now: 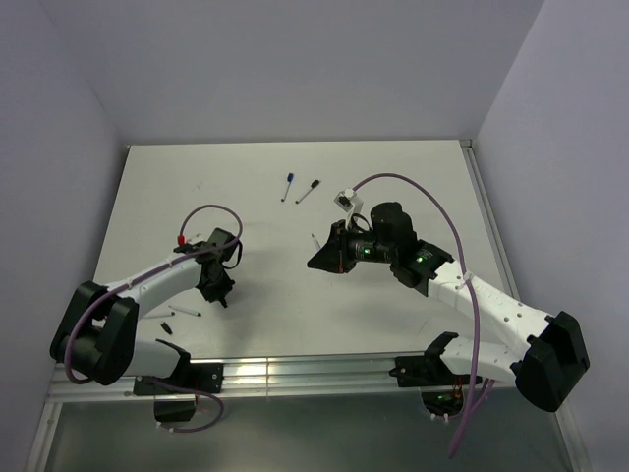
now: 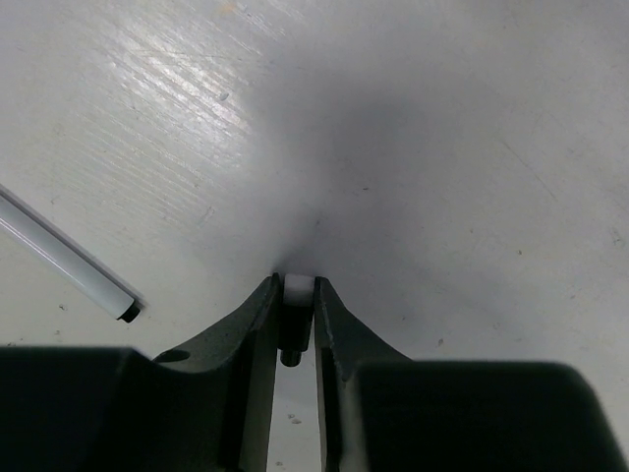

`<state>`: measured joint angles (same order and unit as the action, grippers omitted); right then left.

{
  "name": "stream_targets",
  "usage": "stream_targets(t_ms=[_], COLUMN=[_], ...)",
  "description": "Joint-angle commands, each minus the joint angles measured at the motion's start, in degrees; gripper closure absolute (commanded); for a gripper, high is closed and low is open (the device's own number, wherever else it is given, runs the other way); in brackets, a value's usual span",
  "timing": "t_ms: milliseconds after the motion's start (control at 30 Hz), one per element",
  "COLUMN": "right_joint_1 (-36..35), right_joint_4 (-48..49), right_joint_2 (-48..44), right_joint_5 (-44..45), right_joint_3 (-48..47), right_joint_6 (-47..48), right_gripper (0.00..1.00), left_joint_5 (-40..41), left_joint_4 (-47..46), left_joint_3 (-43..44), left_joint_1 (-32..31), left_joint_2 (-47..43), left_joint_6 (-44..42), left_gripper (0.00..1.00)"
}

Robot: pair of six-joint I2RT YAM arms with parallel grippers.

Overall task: Insert the pens into the pen caps
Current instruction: Insert the pen cap onto the pen.

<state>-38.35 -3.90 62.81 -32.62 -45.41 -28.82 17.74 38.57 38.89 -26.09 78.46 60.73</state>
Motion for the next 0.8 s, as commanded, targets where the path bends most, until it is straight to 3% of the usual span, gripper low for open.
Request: stream_targets(t_ms=[0, 267, 500, 767], right_joint_1=[0.4, 0.3, 0.4, 0.4], right_joint_4=[1.3, 1.2, 0.8, 3.4], right_joint_2=[-0.3, -0.3, 0.2, 0.3], right_joint_5=[-0.4, -0.6, -0.5, -4.7], right_joint_3=[-0.1, -0.2, -0.6, -0.4], right_joint_6=[1.2, 1.3, 1.8, 1.7], right_gripper=[1.0, 1.0, 1.0, 1.0], left_joint_5=[-4.8, -5.5, -6.2, -9.1], left_joint_4=[0.7, 0.4, 1.9, -3.5], left_joint_3=[-3.9, -3.5, 1.9, 16.1], left_joint_1=[-0.4, -0.5, -0.4, -0.3], left_joint_2=[1.4, 0.9, -2.9, -6.8], left_joint_6=[1.6, 1.6, 0.9, -1.8], left_gripper=[0.77, 1.0, 1.0, 1.0])
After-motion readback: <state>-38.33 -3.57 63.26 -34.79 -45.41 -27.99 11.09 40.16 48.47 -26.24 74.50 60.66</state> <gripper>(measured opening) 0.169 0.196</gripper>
